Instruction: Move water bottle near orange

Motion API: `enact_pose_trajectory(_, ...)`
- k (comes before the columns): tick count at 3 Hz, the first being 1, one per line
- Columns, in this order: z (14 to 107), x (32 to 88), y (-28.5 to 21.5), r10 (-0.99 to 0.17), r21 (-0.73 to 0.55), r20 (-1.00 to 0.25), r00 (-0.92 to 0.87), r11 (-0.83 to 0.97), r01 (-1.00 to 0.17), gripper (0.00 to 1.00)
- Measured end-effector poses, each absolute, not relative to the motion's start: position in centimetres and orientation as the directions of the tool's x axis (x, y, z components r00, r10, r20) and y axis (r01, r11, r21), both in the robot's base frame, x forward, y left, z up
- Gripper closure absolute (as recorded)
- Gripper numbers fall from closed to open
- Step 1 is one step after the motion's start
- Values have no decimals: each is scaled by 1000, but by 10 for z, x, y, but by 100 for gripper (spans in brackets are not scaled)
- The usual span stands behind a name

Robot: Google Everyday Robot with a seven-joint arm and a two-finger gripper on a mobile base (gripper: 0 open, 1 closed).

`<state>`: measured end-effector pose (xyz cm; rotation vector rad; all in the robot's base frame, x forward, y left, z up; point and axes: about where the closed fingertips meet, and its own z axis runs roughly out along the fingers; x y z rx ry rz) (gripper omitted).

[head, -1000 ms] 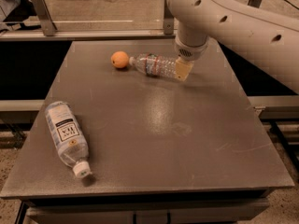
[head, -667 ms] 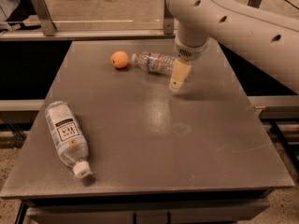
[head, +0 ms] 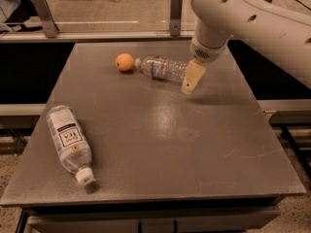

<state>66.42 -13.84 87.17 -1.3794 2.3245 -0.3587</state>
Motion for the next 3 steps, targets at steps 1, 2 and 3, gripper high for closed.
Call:
enact_pose_trajectory(1, 887, 652, -161, -863, -417, -356, -359, 490, -765, 0)
enact_pose_trajectory(2, 895, 648, -186, -842, -433, -406, -356, 521, -736, 0)
enact_pose_trajectory(3, 895, 649, -186, -842, -434, -403, -359, 521, -735, 0)
